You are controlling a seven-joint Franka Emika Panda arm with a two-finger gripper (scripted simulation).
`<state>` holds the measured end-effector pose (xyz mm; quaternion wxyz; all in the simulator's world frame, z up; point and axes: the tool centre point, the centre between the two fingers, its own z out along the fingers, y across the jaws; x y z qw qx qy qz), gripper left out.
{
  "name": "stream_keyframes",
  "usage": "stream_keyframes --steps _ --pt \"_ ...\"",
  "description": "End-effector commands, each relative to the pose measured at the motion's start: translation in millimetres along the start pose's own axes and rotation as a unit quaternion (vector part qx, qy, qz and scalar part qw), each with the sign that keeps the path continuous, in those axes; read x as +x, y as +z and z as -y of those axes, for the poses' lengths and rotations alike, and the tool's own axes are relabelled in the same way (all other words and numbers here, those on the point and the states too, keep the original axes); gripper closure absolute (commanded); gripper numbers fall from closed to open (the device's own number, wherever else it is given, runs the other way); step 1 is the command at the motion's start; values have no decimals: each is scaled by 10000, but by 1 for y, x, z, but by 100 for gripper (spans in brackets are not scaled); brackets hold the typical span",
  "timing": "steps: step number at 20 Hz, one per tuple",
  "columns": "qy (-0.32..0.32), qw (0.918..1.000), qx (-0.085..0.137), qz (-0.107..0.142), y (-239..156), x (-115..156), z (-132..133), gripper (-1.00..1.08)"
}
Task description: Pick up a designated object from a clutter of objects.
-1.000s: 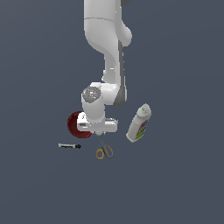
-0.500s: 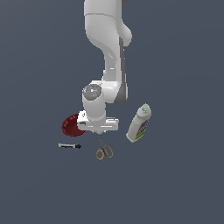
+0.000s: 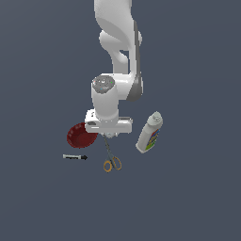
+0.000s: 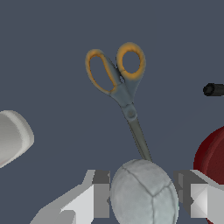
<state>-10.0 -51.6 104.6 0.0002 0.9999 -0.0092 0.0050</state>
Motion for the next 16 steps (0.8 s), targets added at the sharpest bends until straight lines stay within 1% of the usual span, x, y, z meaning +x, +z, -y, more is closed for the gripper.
stream_keyframes --steps 1,16 --pt "1 10000 -2 0 -21 -2 7 108" --pt "7 10000 -12 24 -175 -17 60 108"
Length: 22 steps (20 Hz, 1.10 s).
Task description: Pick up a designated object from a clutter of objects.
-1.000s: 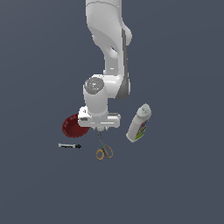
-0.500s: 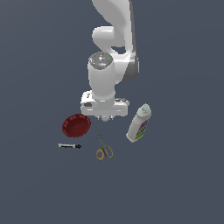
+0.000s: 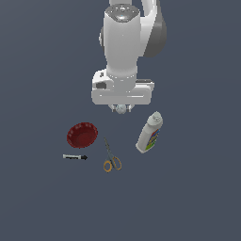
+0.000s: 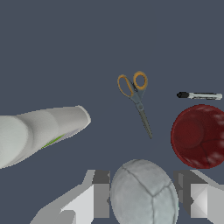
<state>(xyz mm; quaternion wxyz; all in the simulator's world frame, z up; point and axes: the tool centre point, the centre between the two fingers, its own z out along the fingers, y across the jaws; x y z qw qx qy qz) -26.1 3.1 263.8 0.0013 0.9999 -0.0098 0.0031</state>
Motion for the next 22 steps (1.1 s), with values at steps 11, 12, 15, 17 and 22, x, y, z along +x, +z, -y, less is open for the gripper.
stream_keyframes --steps 11,12,15,17,22 --pt "3 10000 5 24 -111 -8 38 108" --pt "3 10000 5 24 -117 -8 40 108" --pt "3 10000 8 28 -132 -9 45 108" --pt "3 10000 8 28 -140 -9 48 108" --pt "4 10000 12 31 -150 -8 52 108"
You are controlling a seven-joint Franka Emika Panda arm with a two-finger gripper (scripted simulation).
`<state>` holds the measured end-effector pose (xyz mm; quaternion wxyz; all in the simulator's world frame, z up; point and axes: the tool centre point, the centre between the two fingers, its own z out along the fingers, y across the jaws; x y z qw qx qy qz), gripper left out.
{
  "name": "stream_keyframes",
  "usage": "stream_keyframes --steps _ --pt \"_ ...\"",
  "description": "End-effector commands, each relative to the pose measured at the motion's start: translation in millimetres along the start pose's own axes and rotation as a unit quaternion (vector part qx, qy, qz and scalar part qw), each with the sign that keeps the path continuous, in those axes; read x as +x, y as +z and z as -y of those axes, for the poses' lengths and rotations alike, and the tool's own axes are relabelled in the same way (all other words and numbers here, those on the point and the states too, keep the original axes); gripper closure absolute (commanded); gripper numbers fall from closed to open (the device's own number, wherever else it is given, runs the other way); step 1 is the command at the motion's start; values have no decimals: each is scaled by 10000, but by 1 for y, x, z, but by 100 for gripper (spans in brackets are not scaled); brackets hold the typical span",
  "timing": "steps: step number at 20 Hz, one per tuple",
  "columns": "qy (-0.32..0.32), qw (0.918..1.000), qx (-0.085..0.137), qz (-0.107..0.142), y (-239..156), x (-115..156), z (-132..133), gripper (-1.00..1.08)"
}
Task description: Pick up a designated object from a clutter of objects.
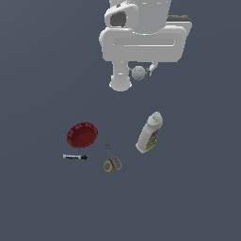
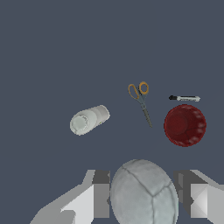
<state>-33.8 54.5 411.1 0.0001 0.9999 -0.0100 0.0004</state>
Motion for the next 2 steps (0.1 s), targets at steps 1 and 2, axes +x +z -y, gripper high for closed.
stream_keyframes --steps 1,2 --pt "2 10000 0 4 -3 0 1 108" --pt "2 10000 0 4 -3 0 1 108"
